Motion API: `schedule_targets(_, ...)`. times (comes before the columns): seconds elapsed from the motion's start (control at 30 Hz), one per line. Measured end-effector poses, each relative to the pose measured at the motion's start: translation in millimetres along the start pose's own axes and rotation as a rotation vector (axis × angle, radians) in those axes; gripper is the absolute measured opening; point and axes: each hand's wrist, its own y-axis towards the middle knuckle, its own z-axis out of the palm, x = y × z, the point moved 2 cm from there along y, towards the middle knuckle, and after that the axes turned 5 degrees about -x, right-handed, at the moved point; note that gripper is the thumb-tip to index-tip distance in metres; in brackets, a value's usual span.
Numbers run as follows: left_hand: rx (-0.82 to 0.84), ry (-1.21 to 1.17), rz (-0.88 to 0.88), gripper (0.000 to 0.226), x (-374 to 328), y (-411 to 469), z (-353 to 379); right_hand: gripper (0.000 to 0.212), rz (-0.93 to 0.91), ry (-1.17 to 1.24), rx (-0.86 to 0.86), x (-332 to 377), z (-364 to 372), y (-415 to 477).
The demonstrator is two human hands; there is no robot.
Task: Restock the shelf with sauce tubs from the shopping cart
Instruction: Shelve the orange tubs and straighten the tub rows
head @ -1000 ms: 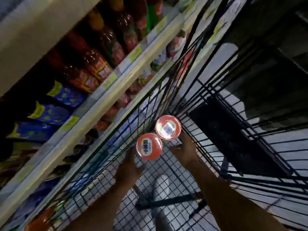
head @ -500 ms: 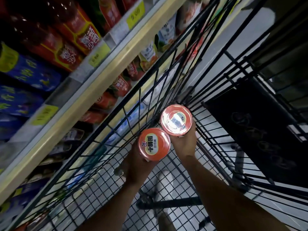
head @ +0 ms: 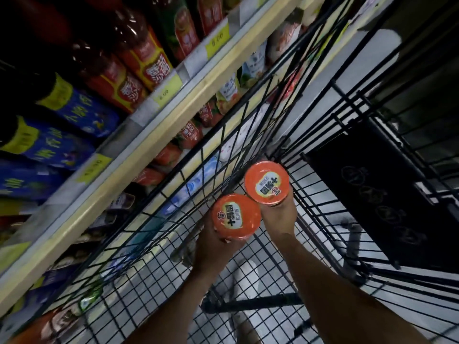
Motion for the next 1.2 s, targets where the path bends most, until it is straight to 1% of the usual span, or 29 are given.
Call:
schedule_targets(0.07, 0.012, -0.027, -0.010, 0.104, -6, -8, -7, 0.067, 0.024, 0.049, 0.025, 2, -4, -8)
schedule_targets(0.1, 0.008, -0.038, -0.004, 0.103, -7, -12, -9, 0.069, 0.034, 0.050, 0.027, 1, -6, -12)
schedule_targets(0.17, -0.004, -0.038, 0.015, 0.098, -16, -21, -19, 0.068, 0.026, 0.027, 0.008, 5, -15, -24)
schedule_targets(0.23, 0.002, -0.037, 0.031, 0.095, -23, -34, -30, 0.072, 0.025, 0.040, -0.018, 10, -27, -39)
schedule_targets(0.3, 0.004, -0.022, 0.033, 0.096, -31, -50, -42, 0.077, 0.038, 0.046, -0.025, 15, -39, -58)
schedule_targets(0.43, -0.013, -0.014, 0.035, 0.100, -41, -88, -72, 0.080, 0.023, 0.065, -0.056, 35, -60, -103)
schedule_targets(0.5, -0.001, -0.023, 0.024, 0.098, -53, -112, -88, 0.074, 0.013, 0.089, -0.063, 52, -74, -131)
schedule_targets(0.6, 0.004, -0.031, 0.053, 0.092, -71, -152, -117, 0.053, -0.010, 0.151, -0.046, 74, -99, -175)
schedule_targets(0.63, -0.004, -0.020, 0.072, 0.093, -77, -165, -127, 0.053, -0.034, 0.154, -0.061, 83, -108, -191)
schedule_targets(0.7, 0.002, 0.009, 0.121, 0.097, -90, -193, -149, 0.067, -0.095, 0.168, -0.087, 95, -124, -222)
schedule_targets(0.77, 0.008, 0.016, 0.162, 0.092, -99, -225, -175, 0.082, -0.144, 0.169, -0.100, 104, -142, -258)
schedule_targets(0.8, 0.016, 0.009, 0.181, 0.089, -108, -241, -187, 0.085, -0.174, 0.181, -0.099, 114, -151, -276)
schedule_targets(0.83, 0.023, 0.012, 0.193, 0.086, -112, -256, -199, 0.085, -0.202, 0.203, -0.095, 122, -160, -292)
schedule_targets(0.93, 0.002, -0.004, 0.286, 0.087, -129, -295, -237, 0.070, -0.286, 0.201, -0.103, 154, -189, -338)
schedule_targets(1.03, -0.058, 0.005, 0.356, 0.091, -146, -335, -274, 0.079, -0.395, 0.210, -0.063, 191, -216, -378)
schedule_targets(1.1, -0.119, 0.001, 0.403, 0.098, -153, -361, -296, 0.082, -0.447, 0.258, -0.014, 215, -232, -404)
schedule_targets(1.2, -0.199, -0.057, 0.459, 0.105, -162, -402, -326, 0.086, -0.563, 0.290, 0.074, 251, -253, -442)
